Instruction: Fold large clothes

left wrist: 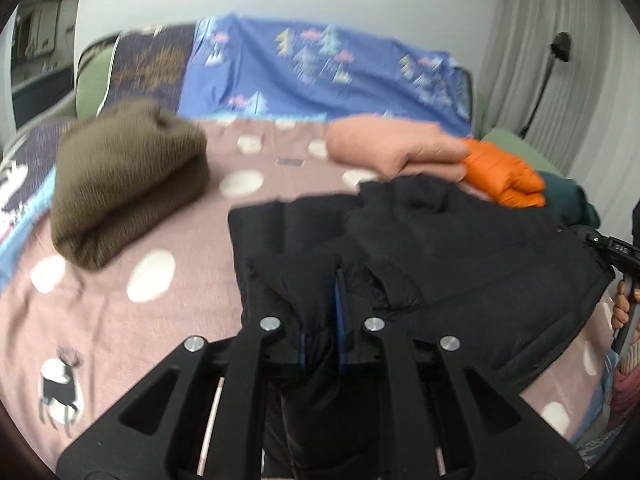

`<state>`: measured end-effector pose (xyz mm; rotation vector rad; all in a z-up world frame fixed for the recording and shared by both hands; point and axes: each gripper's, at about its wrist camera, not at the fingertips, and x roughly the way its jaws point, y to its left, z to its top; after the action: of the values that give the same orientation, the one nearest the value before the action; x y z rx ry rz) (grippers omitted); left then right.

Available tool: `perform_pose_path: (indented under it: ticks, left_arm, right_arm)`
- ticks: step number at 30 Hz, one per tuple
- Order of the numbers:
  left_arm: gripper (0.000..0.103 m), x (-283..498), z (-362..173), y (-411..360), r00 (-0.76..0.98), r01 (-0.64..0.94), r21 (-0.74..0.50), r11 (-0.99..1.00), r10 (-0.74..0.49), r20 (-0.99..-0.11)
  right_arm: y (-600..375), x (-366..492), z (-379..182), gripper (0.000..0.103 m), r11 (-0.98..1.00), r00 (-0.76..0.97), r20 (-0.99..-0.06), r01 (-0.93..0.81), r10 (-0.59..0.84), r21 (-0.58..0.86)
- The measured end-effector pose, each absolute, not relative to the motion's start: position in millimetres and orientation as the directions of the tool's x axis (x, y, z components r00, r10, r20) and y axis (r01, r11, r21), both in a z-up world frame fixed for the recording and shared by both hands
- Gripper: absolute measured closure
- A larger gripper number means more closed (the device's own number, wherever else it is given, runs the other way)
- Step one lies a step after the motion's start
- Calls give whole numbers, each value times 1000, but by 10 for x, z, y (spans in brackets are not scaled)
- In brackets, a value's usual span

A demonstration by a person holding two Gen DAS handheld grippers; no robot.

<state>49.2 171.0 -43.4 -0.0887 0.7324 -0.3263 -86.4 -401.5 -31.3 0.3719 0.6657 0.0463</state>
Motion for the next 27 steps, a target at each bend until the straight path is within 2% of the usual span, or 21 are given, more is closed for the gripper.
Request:
perform_pose_path:
  ticks: [2,6,8,11,15,18,20,27]
  left_arm:
    - [85,560,-539,1706,683,256,-206,945,-327,-653]
    - [81,621,-657,1740,676,244,-232,942,-337,-655]
    - [76,587,-647,1745,678,246,-236,940,-341,-651]
    - [66,480,-576,1776,680,254,-250,934,-357,-641]
    - [61,255,-457,1812,702,264,-251,931,-364,-613]
    - [55,85,-413,1813,712,259,-249,933,-359,-604]
    - [54,-1,-392,1808,713,262,-245,933,-359,-602]
    - [44,-428,-346,1863,712,260,-211,942,-335,-617]
  right_arm:
    - [-4035,-795,-393,97,932,778,-608,84,160,353]
    - [-4012,-736,-467,95,939,765,-627,89,149,332]
    - [-4006,-761,-437,85,941,763,-627,79,156,330]
    - [-4007,-869,-344,81,941,766,-619,53,176,333]
    - [-4015,-1110,-240,76,946,773,-607,27,184,322]
    - [-4021,-1277,-209,63,951,780,-603,37,165,308]
    - [-4039,-1386,-204,48,948,787,-592,31,172,316]
    - [-4058,-1701,-199,48,951,784,-595,19,177,309]
